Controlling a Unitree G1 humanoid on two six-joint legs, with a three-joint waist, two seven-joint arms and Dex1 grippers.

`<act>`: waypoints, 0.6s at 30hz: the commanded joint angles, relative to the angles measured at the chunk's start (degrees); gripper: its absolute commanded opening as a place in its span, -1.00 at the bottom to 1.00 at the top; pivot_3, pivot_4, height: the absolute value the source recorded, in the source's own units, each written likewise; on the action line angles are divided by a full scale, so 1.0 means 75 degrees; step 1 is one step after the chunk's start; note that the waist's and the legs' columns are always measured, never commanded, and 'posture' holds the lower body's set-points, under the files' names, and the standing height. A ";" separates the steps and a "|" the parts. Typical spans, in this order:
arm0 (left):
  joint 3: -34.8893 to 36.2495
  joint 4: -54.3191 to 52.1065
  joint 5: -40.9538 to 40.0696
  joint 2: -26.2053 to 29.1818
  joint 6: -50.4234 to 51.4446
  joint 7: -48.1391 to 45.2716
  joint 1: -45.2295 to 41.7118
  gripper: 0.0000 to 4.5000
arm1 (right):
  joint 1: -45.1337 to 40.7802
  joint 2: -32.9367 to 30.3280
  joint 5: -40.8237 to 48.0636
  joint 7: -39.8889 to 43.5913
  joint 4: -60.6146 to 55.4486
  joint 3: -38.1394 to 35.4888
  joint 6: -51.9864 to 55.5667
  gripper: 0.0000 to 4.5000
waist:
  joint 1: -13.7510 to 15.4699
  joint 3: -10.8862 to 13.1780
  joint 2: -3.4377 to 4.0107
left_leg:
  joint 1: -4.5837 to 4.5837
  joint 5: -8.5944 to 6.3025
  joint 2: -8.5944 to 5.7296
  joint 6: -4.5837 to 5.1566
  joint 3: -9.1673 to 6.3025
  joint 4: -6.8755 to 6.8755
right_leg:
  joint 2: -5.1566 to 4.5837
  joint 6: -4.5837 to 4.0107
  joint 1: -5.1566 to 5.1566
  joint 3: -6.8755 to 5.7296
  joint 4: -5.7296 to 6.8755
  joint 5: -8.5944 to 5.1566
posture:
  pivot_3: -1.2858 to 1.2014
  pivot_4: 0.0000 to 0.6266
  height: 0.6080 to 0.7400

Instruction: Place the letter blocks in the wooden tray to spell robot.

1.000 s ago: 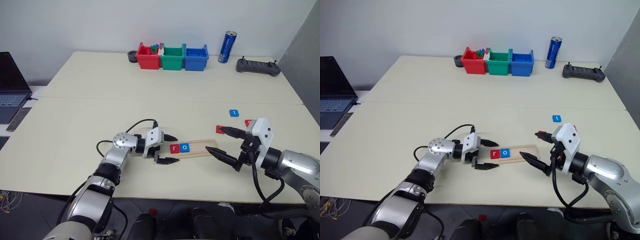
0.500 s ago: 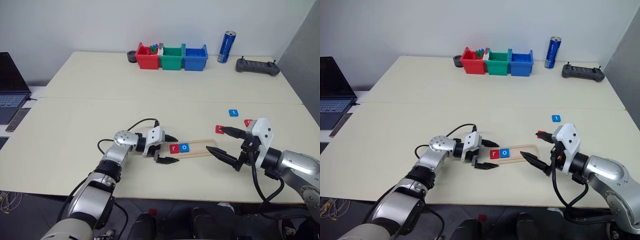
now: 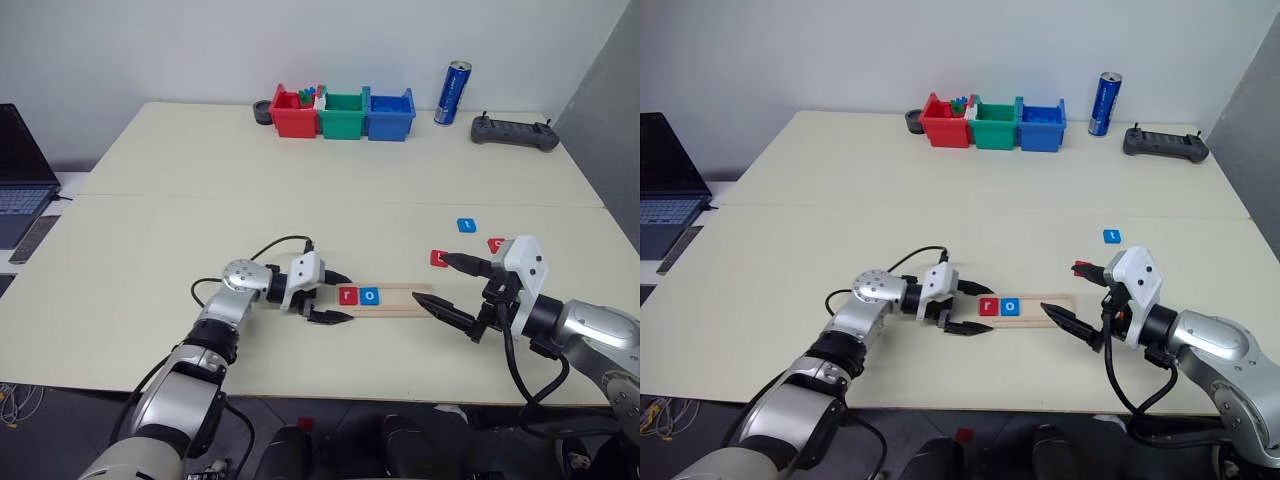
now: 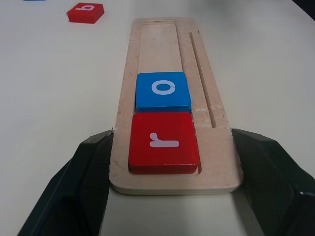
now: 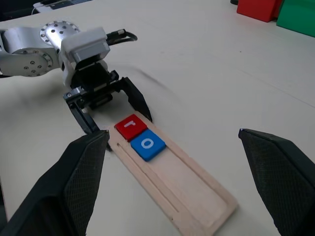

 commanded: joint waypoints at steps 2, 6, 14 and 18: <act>0.0304 -0.0468 -0.0328 0.0233 -0.0036 -0.0301 -0.0037 0.50 | -0.0069 -0.0105 0.0187 0.0092 -0.0201 -0.0273 -0.0093 1.00 | 0.0012 0.0000 -0.0001 | -0.0004 0.0000 -0.0001 0.0000 -0.0004 0.0001 | -0.0001 0.0000 0.0000 -0.0003 -0.0004 0.0000 | 0.03 -0.52 1.00; 0.0304 -0.0696 -0.0375 0.0298 -0.0018 -0.0455 0.0198 0.50 | -0.0078 -0.0138 0.0218 0.0141 -0.0180 -0.0261 -0.0094 1.00 | 0.0023 0.0001 -0.0002 | -0.0009 0.0000 -0.0002 0.0000 -0.0008 0.0000 | -0.0003 -0.0004 0.0000 -0.0009 -0.0010 0.0002 | 0.03 -0.52 1.00; 0.0097 -0.0478 -0.0070 -0.0159 -0.0340 -0.0254 0.0287 0.50 | -0.0134 -0.0275 0.0121 0.0325 -0.0044 -0.0210 -0.0191 1.00 | 0.0047 0.0003 -0.0004 | -0.0015 0.0000 -0.0004 0.0000 -0.0015 0.0002 | -0.0004 -0.0004 -0.0001 -0.0015 -0.0015 0.0002 | 0.03 -0.52 1.00; 0.0048 -0.0262 0.0000 -0.0335 -0.0482 -0.0199 0.0150 0.50 | -0.0106 -0.0340 0.0144 0.0397 -0.0050 -0.0212 -0.0200 1.00 | 0.0043 0.0003 -0.0006 | -0.0015 0.0000 -0.0003 0.0000 -0.0015 0.0000 | -0.0004 -0.0004 -0.0001 -0.0016 -0.0016 0.0002 | 0.03 -0.52 1.00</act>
